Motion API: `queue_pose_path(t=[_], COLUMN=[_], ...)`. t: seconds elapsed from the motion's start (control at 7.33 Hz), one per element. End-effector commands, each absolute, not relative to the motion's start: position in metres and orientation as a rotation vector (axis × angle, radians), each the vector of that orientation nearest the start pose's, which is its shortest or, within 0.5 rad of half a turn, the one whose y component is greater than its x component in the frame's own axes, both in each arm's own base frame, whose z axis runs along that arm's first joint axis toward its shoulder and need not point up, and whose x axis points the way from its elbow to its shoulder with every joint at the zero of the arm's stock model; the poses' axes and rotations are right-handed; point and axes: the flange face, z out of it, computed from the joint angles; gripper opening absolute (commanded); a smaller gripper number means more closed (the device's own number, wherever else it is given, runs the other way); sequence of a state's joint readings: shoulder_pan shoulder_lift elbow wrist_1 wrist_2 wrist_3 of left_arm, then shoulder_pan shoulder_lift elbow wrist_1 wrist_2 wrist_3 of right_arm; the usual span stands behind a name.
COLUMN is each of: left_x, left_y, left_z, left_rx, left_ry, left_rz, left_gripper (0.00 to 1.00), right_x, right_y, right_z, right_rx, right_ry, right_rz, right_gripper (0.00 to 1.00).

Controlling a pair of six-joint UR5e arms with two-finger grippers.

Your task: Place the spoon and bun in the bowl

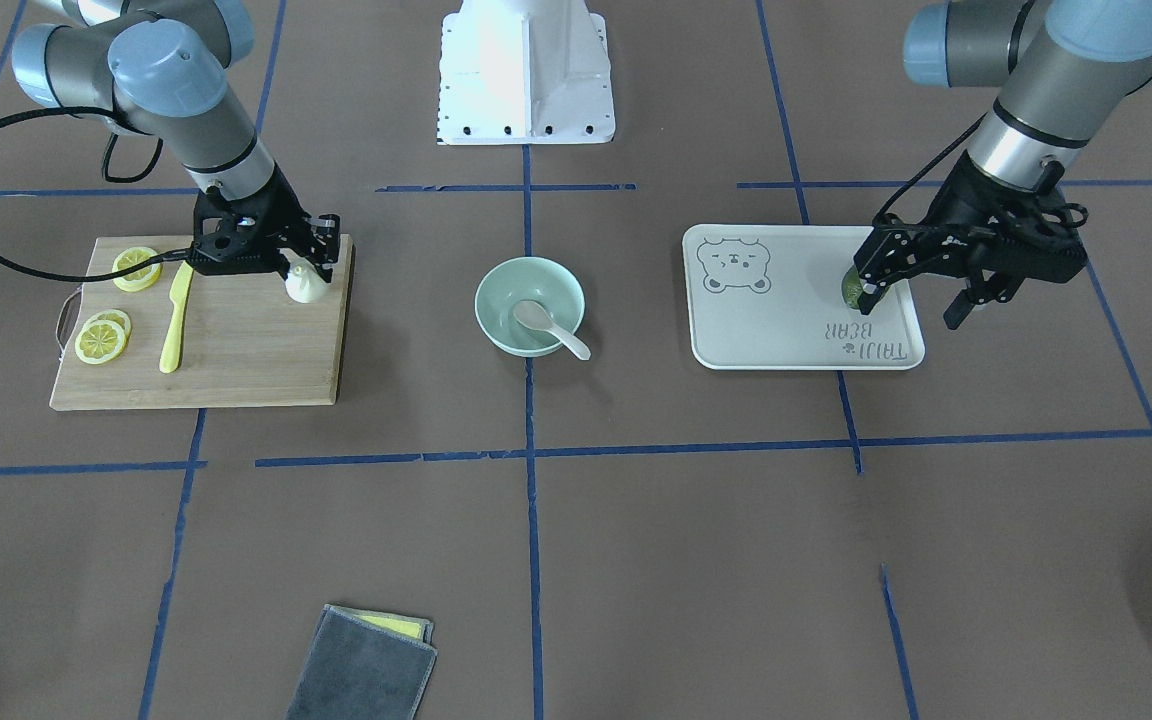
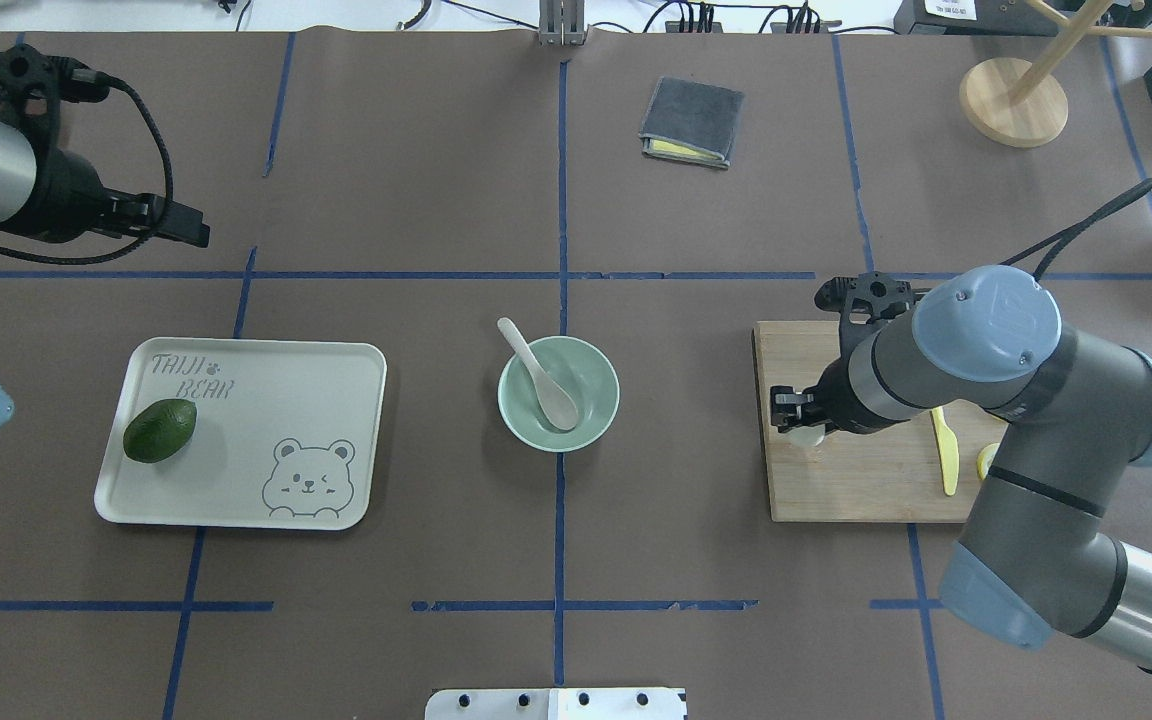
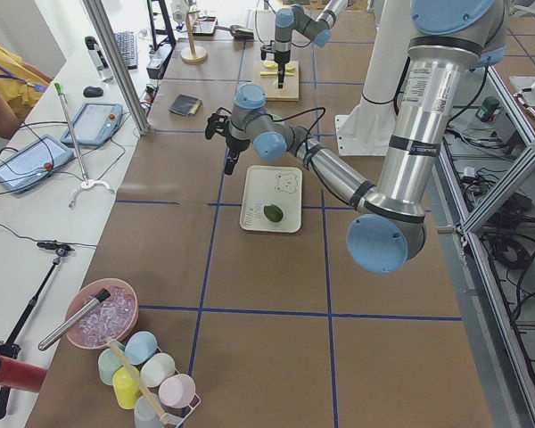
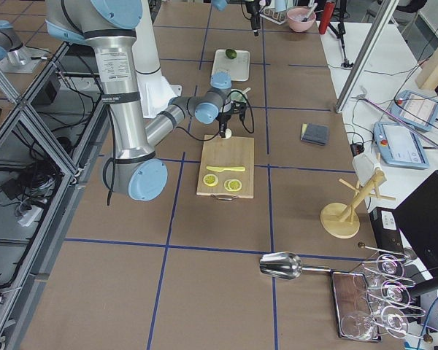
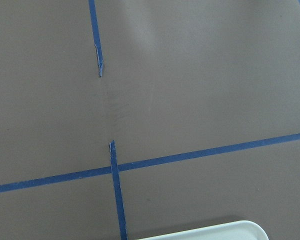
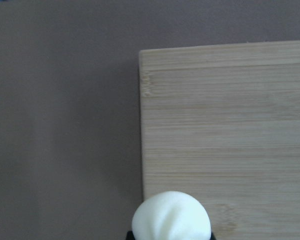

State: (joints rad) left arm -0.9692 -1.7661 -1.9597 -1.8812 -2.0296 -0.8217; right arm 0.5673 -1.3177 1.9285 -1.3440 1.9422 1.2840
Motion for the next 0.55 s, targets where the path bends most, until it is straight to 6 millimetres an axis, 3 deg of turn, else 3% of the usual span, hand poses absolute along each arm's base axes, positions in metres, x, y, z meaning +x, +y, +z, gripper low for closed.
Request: queue_pose_path(t=[0.0, 0.14, 0.27, 0.41], left_x=[0.192, 0.177, 0.175, 0.174], left_y=[-0.496, -0.501, -0.503, -0.503], left_z=[0.36, 0.364, 0.366, 0.366], left_rx=[0.407, 0.422, 0.425, 0.425], left_ry=[0.867, 0.859, 0.854, 0.854], left_rz=[0.031, 0.044, 0.047, 0.047], left_gripper=[1.0, 1.0, 1.0, 1.0], right_x=[-0.492, -0.536, -0.562, -0.575], right_y=[-0.401, -0.412, -0.407, -0.405], right_z=[0.246, 0.205, 0.179, 0.171], right_rx=[-0.023, -0.017, -0.034, -0.05], right_ry=[-1.002, -1.019, -1.037, -1.038], right_rz=[0.279, 0.349, 0.364, 0.376], right_gripper=[0.55, 0.55, 0.56, 0.56])
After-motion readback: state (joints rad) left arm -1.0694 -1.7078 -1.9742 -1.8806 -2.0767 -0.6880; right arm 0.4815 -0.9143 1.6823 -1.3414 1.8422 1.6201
